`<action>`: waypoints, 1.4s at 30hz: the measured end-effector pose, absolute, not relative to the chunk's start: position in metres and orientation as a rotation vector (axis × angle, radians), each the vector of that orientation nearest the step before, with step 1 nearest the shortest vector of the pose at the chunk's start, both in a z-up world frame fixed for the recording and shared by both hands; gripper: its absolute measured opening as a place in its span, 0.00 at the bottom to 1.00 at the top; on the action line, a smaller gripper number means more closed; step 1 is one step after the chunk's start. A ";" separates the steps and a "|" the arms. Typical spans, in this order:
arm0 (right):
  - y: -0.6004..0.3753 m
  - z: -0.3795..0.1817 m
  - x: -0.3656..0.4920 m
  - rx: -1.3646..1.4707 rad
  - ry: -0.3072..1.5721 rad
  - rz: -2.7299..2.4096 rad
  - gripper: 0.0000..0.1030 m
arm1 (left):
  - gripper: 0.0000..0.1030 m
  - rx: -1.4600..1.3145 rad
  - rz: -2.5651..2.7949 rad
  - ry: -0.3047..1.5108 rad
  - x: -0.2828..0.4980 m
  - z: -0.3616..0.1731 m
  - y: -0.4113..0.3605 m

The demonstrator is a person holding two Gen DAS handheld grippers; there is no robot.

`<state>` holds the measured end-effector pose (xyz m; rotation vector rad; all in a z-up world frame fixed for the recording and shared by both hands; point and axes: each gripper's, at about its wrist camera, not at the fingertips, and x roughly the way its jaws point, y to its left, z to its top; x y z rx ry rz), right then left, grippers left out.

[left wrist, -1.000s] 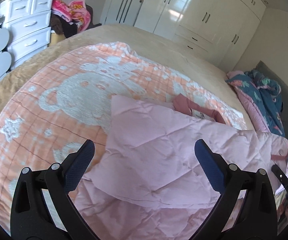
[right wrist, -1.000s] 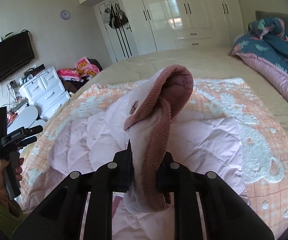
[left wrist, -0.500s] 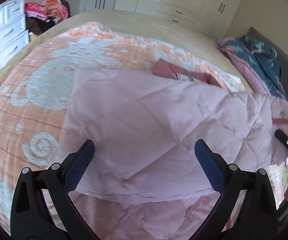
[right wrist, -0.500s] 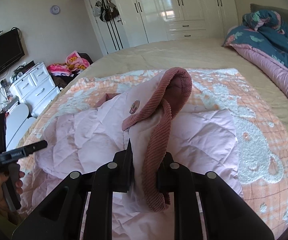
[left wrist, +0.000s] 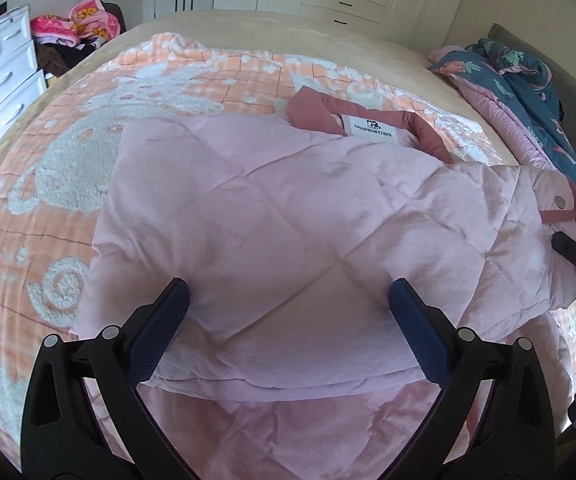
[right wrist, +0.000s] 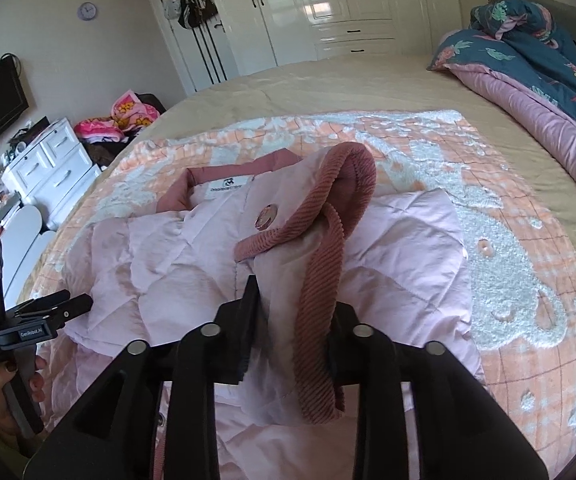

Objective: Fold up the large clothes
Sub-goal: 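Lift the hem with the right gripper toward the collar, then lay the hem down near the collar and open the right gripper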

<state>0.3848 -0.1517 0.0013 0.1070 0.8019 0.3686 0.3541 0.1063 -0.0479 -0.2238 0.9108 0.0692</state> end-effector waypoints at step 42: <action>-0.071 -0.062 0.385 -0.144 0.902 0.390 0.69 | 0.92 -0.151 0.096 0.939 0.360 -0.079 0.097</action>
